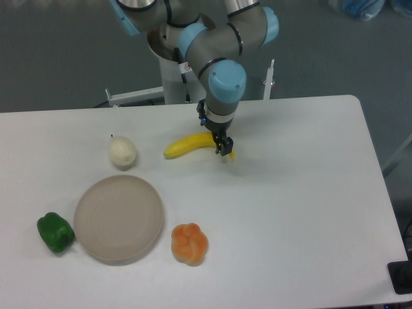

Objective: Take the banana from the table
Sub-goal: 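Close the gripper around the middle of the banana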

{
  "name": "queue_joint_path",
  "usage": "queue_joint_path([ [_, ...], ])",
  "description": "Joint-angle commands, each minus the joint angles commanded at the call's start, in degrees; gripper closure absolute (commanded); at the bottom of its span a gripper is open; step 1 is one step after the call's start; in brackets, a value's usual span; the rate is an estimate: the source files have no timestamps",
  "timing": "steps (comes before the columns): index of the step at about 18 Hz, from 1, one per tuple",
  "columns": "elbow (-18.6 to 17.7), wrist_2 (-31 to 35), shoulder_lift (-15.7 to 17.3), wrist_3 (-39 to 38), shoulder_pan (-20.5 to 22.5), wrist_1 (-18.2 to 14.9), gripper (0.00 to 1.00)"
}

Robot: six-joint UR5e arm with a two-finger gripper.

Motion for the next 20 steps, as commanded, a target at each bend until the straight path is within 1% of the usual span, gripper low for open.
queue_joint_path([
  [1, 0.0, -0.1, -0.3, -0.8, -1.0, 0.8, 0.01],
  [3, -0.3, 0.1, -0.9, -1.3, -1.8, 2.2, 0.11],
  [4, -0.3, 0.1, -1.0, -2.5, -1.8, 2.5, 0.19],
  [5, -0.3, 0.2, -1.1, -3.5, -1.9, 2.5, 0.29],
  [6, -0.3, 0.3, -1.1, -4.0, -1.8, 2.5, 0.42],
  [9, -0.3, 0.3, -0.9, -4.1, -1.9, 2.5, 0.67],
  [11, -0.1, 0.3, -0.8, -4.0, -1.9, 2.5, 0.91],
  [12, 0.2, 0.3, -0.9, -4.0, -1.9, 2.5, 1.0],
  [15, 1.9, 0.3, -1.1, -3.4, -1.8, 2.3, 1.0],
  [18, 6.1, 0.4, -1.1, -3.4, -1.7, 1.0, 1.0],
  [20, 8.4, 0.3, -1.1, -4.0, -1.5, 1.0, 1.0],
])
